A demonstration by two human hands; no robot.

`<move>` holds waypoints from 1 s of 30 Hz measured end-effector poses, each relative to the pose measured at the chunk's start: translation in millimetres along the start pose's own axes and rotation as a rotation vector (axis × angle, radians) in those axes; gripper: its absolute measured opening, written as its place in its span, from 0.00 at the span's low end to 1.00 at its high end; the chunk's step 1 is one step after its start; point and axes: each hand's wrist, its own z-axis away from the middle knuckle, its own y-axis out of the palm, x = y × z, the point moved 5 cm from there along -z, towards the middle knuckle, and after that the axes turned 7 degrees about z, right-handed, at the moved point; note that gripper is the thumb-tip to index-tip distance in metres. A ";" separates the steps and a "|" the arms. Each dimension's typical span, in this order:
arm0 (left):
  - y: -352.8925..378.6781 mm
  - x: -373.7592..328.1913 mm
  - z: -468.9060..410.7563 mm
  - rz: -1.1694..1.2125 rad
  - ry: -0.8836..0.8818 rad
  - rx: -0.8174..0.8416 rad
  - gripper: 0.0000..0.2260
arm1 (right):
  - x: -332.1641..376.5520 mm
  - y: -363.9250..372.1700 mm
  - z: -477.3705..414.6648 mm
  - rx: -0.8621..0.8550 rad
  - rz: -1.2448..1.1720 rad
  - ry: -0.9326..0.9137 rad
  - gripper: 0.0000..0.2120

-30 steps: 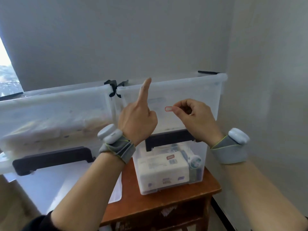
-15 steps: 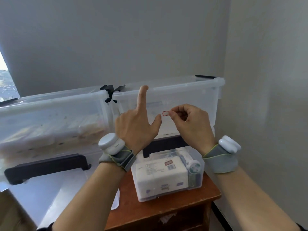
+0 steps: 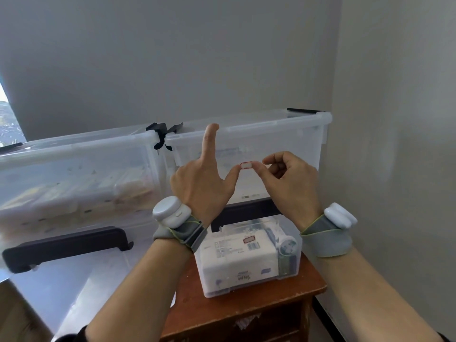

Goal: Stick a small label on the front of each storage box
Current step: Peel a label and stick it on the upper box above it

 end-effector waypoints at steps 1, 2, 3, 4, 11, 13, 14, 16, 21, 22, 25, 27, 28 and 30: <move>0.1 0.2 0.5 0.000 0.003 -0.001 0.37 | -0.1 0.6 1.0 -0.006 0.002 0.000 0.12; 0.4 -0.1 0.6 0.005 0.007 -0.003 0.37 | 0.0 1.0 1.4 -0.011 0.002 -0.003 0.12; 0.2 0.2 0.8 0.010 0.008 -0.004 0.37 | 0.6 2.7 1.7 -0.011 0.001 -0.009 0.13; -0.2 0.7 0.5 0.016 0.009 -0.004 0.37 | 1.5 4.2 1.5 -0.010 0.004 -0.016 0.15; -0.4 0.2 0.1 0.027 0.007 0.001 0.37 | 5.1 10.9 4.7 -0.006 -0.013 -0.042 0.10; -3.2 0.0 0.1 0.026 0.012 0.005 0.37 | 6.4 11.9 7.3 -0.004 -0.026 -0.031 0.08; -5.3 -0.4 1.5 0.033 0.016 0.007 0.37 | 6.0 10.7 9.3 -0.003 -0.033 -0.022 0.07; -11.6 -1.0 7.0 0.084 0.010 0.022 0.36 | 5.9 7.7 15.1 0.003 -0.049 -0.013 0.07; -34.7 -3.2 31.3 0.281 -0.048 0.026 0.29 | 7.0 -4.5 33.9 0.033 -0.126 0.024 0.05; -39.8 -2.6 38.3 0.324 -0.048 0.038 0.25 | 8.4 -7.1 40.9 0.041 -0.148 0.025 0.04; -47.4 7.7 71.3 0.568 -0.116 0.120 0.16 | 7.2 -10.3 74.8 0.114 -0.194 0.068 0.05; -44.2 18.4 99.0 0.745 -0.252 0.205 0.14 | 4.1 -9.0 102.0 0.188 -0.237 0.125 0.08; -40.8 24.8 116.7 0.861 -0.373 0.260 0.14 | 1.6 -7.3 119.0 0.227 -0.267 0.164 0.10; -29.7 34.7 151.2 1.109 -0.661 0.371 0.18 | -7.0 -3.7 150.2 0.279 -0.331 0.253 0.13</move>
